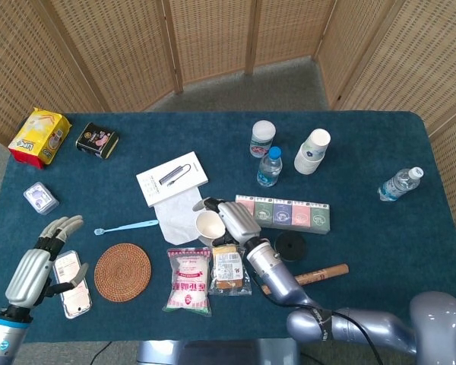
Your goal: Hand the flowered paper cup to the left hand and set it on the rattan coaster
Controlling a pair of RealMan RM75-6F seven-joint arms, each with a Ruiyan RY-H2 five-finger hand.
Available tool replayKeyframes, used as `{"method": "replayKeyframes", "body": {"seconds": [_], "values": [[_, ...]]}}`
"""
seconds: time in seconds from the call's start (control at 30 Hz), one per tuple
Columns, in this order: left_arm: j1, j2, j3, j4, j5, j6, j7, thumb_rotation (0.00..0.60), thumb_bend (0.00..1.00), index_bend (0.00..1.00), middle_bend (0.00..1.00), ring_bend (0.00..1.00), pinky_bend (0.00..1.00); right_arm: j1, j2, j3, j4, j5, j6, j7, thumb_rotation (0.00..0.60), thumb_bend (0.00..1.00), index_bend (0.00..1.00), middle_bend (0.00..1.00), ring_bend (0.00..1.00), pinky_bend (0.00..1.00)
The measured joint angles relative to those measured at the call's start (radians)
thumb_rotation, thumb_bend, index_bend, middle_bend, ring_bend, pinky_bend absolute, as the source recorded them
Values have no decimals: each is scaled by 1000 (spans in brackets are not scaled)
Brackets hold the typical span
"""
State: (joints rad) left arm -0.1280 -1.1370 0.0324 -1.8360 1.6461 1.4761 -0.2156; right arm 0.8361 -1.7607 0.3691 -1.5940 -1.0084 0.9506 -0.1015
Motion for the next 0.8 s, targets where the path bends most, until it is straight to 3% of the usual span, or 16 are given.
{"method": "replayKeyframes", "body": {"seconds": [0.43, 0.8], "values": [[16, 12, 5, 6, -3, 20, -15, 556, 456, 103, 125, 0, 0, 77, -179, 17, 247, -39, 35, 14, 600, 300, 294, 314, 312, 600], [26, 19, 7, 11, -5, 30, -29, 555, 456, 103, 125, 0, 0, 138, -294, 27, 408, -64, 3, 45, 600, 286, 281, 308, 309, 550]]}}
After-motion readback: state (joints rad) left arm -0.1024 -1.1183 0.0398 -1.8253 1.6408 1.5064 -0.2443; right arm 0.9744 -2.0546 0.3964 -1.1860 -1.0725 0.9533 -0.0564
